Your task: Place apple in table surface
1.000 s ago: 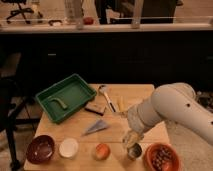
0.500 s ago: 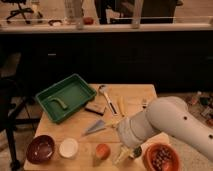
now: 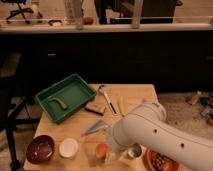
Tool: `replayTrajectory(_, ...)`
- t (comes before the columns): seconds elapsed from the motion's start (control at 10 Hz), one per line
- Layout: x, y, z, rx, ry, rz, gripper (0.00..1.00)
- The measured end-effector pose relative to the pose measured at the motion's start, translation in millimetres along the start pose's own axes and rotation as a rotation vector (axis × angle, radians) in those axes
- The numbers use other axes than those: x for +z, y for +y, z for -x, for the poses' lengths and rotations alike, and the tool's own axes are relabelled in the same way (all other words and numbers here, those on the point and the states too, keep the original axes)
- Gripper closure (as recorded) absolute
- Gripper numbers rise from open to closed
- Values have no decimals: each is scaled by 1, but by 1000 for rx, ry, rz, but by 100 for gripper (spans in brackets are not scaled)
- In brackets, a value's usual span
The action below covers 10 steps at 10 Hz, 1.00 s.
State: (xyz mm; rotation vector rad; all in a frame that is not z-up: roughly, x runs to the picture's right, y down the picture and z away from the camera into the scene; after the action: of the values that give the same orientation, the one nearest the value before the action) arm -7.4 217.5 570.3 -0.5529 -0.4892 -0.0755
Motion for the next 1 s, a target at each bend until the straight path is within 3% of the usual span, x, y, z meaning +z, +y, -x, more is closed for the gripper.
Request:
replayTrajectory(0.3,19,-18,-8,47,-50,39,20)
replayTrajectory(0.5,26,-20,-12,76,-79,36,20)
replayTrajectory(0.6,28,-19,-15,96,-98,19,20)
replayTrajectory(0.9,33,-8,-23,147,-148,-81,20)
replayTrajectory(1.0,34,-7,-25,152,-156,-94,20)
